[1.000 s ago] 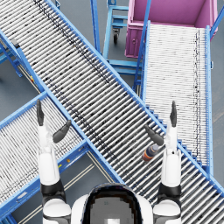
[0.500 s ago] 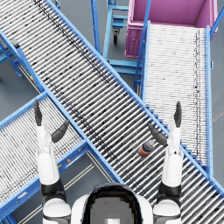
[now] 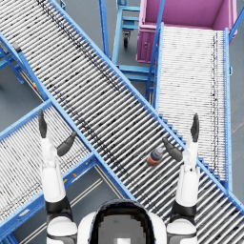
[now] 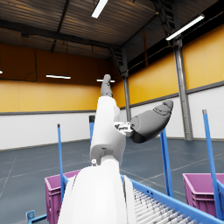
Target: Pick up the oil and place it on the left assembly line, put the cola on the right, and keep Sprite still
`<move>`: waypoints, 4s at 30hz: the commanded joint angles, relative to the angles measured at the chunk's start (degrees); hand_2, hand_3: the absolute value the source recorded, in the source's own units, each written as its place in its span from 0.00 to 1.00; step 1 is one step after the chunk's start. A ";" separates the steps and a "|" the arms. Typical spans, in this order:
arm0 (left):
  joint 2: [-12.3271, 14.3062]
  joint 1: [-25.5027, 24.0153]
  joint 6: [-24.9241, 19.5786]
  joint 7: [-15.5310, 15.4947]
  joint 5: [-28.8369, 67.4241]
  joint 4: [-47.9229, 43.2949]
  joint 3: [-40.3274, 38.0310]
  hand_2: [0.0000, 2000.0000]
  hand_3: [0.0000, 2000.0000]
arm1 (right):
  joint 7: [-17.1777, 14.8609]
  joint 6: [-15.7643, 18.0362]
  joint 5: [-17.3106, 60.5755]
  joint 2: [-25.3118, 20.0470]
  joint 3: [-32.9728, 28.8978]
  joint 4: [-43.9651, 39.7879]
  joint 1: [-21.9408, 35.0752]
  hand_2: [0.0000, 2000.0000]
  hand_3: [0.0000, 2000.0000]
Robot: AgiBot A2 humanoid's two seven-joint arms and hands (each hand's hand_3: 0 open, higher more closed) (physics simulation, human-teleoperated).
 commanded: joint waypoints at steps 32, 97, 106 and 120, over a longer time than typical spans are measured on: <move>1.38 -1.79 0.00 0.00 0.00 -1.15 3.74 0.00 0.00 | 0.00 0.00 0.02 -0.31 20.39 -27.42 -10.84 0.00 0.00; 2.81 0.22 0.00 0.00 -0.01 -3.12 0.94 0.00 0.00 | 0.00 0.00 -0.04 3.24 -2.06 -34.60 26.68 0.00 0.00; 2.23 1.24 0.00 0.00 -0.01 -1.53 -4.20 0.00 0.00 | 0.00 0.00 -0.01 2.36 4.12 -18.92 18.31 0.00 0.00; 2.71 -0.42 0.00 0.00 -0.02 -2.59 -3.87 0.00 0.00 | 0.00 0.00 0.02 2.11 7.19 -12.00 8.97 0.00 0.00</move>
